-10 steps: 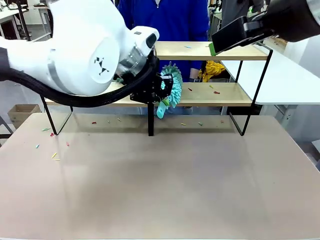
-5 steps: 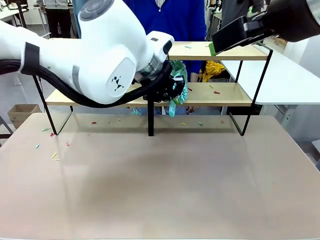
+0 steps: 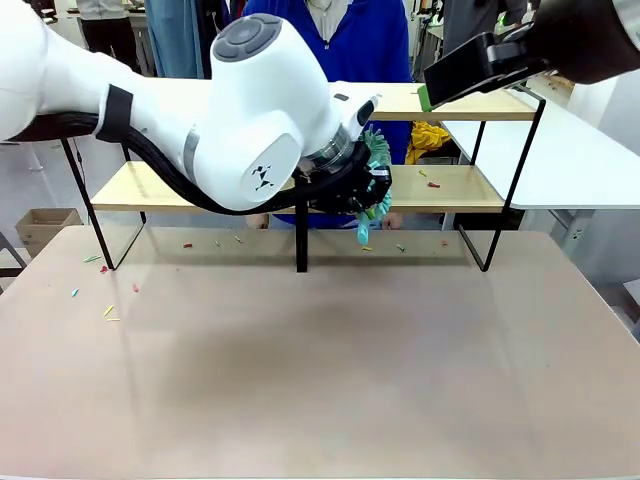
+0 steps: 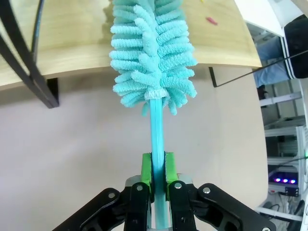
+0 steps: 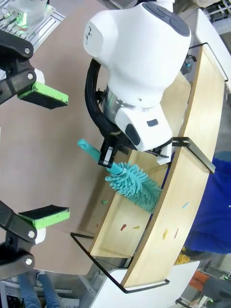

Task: Clean the shelves.
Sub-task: Clean a randomly selected level of the Shelf with the Duster.

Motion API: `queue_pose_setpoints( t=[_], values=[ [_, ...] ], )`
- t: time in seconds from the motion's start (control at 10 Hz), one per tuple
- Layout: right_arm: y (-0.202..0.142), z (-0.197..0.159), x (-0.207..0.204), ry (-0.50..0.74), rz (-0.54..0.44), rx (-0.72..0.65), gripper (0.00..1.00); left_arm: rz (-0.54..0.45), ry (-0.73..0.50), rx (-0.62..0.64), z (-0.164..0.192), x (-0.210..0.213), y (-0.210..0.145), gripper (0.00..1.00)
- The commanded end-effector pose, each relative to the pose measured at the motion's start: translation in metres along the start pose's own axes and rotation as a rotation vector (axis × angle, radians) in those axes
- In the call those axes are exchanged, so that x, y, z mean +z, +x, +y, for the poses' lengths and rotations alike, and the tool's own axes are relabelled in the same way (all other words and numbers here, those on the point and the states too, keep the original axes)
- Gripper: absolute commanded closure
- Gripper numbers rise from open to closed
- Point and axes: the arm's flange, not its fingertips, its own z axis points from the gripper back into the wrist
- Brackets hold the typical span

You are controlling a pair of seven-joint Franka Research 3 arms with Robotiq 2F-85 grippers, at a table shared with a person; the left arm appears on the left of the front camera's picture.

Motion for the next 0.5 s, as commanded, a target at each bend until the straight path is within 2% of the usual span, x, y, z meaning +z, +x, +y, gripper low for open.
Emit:
queue_pose_setpoints(
  t=[0.0, 0.2, 0.4],
  values=[
    [0.0010, 0.0007, -0.0003, 0.006, -0.001, -0.009, 0.00, 0.008, -0.044, 0.023, -0.0192, -0.0090, 0.0023, 0.88],
    [0.0010, 0.0007, -0.0003, 0.006, -0.001, -0.009, 0.00, 0.138, -0.091, -0.042, -0.0238, -0.0131, 0.0026, 0.88],
    [0.0010, 0.0007, -0.0003, 0.006, -0.001, -0.009, 0.00, 0.210, -0.161, -0.059, -0.0226, -0.0127, 0.0056, 0.88]
  ],
)
